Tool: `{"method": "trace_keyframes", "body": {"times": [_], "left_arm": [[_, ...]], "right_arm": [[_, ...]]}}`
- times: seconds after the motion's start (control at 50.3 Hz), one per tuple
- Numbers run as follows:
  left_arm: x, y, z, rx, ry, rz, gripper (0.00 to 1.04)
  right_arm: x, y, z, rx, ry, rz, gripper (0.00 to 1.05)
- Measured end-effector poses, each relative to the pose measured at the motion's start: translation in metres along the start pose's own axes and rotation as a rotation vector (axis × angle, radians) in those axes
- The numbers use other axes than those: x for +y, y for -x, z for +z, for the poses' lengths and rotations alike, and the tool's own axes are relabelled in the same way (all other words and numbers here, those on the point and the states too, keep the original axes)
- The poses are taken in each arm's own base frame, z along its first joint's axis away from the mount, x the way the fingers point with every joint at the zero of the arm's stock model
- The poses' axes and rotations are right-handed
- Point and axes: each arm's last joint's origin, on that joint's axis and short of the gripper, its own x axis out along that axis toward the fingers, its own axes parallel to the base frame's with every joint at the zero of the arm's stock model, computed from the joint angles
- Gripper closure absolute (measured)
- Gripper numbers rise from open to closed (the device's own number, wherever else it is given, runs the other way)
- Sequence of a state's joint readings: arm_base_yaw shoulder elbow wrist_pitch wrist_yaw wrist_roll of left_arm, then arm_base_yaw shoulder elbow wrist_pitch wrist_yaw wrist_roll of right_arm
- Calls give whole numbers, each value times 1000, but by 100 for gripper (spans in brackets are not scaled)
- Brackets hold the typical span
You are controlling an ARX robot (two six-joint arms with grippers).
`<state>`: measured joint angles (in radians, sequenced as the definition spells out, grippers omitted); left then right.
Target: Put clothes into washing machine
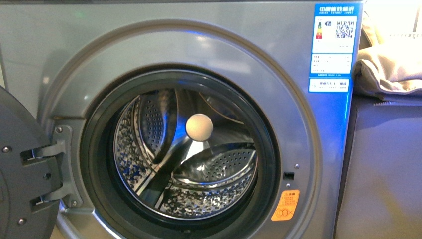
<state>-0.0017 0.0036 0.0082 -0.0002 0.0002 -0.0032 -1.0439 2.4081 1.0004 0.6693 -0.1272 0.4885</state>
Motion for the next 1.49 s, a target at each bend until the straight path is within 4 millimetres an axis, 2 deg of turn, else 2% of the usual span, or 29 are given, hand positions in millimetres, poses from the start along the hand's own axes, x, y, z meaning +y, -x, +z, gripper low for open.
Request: {"method": "trace_keyframes", "body": {"times": [0.199, 0.278, 0.338, 0.417, 0.735, 0.855, 1.172, 1.49], "left_arm": [[0, 0, 0, 0, 0, 0, 6], [0, 0, 0, 0, 0, 0, 6], [0, 0, 0, 0, 0, 0, 6], [0, 0, 0, 0, 0, 0, 6], [0, 0, 0, 0, 0, 0, 6], [0, 0, 0, 0, 0, 0, 6], [0, 0, 0, 0, 0, 0, 6], [0, 0, 0, 0, 0, 0, 6]], "right_arm": [[-13, -11, -36, 44, 60, -8, 8], [-20, -14, -57, 79, 89, -5, 8], [-26, -17, -85, 129, 115, -8, 8], [-29, -19, -103, 168, 131, -7, 8], [-12, -11, -154, 275, 286, 67, 8], [-9, -13, -165, 297, 334, 82, 8], [-3, -24, -173, 321, 412, 127, 8], [4, -38, -195, 400, 526, 168, 8]]}}
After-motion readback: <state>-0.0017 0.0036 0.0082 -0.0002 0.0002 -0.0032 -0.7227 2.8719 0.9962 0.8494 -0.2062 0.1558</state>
